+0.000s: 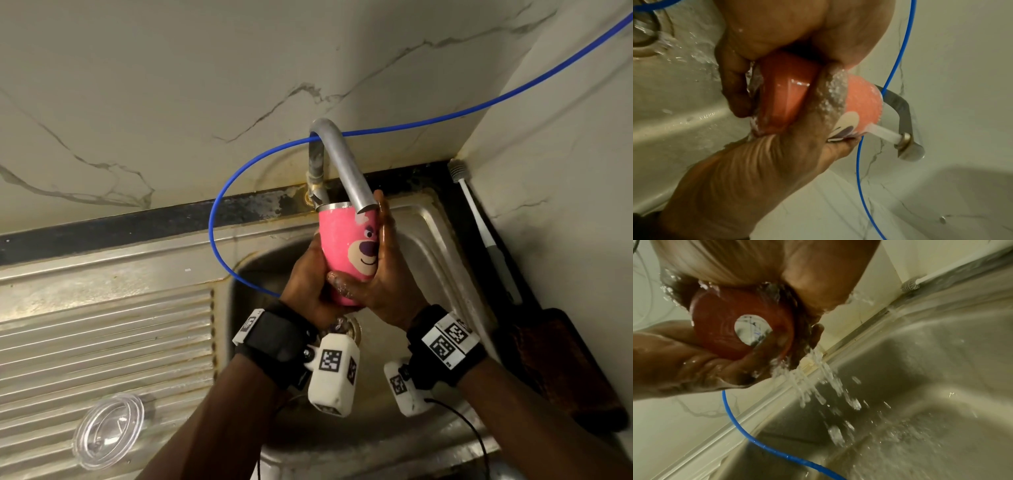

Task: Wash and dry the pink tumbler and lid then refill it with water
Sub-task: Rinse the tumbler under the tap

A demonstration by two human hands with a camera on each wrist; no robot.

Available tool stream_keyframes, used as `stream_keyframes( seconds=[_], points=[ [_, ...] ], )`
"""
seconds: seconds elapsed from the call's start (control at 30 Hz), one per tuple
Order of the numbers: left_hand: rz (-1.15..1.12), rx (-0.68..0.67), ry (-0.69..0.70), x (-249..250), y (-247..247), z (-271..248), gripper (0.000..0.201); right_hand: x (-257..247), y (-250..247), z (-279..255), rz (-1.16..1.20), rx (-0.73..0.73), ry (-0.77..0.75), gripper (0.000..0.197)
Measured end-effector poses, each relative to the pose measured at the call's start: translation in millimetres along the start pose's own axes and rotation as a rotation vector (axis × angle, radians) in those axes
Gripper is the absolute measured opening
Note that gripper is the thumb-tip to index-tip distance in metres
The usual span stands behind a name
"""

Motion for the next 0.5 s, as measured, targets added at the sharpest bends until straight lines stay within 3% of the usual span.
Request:
stream_keyframes(
  seconds=[0.17,0.27,0.33,0.4,0.5],
  points=[
    [0.168,0.109,0.038,3.6,-0.2,-9.6,0.046,2.5,-7.0,3.5,0.01,0.098,0.139,0.113],
    [0.26,0.124,0.128,-0.7,-1.4,-13.7,0.029,13.2,-12.6,5.6,0.151,0.266,0.329,0.092],
    [0.329,0.073,0.227,-3.9,-1.6,-15.5,0.021,18.5,-13.2,5.8,0.269,0.353,0.48,0.089],
    [0.45,0.016,0.328,-11.1,-2.6,-13.5,0.038,25.6,-13.8,4.1,0.337,0.37,0.584,0.088],
    [0.653,0.013,0.528,-17.9,-10.8,-5.3,0.072,24.9,-8.9,1.6,0.36,0.273,0.72,0.079]
  ],
)
Point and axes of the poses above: each hand's wrist, its own z-axis towards the middle knuckle, its own y-axis out of the palm, x = y × z, the point moved 3 cm from there along z, towards the middle knuckle, and after that the axes turned 11 degrees about -y, right-handed, at the moved point
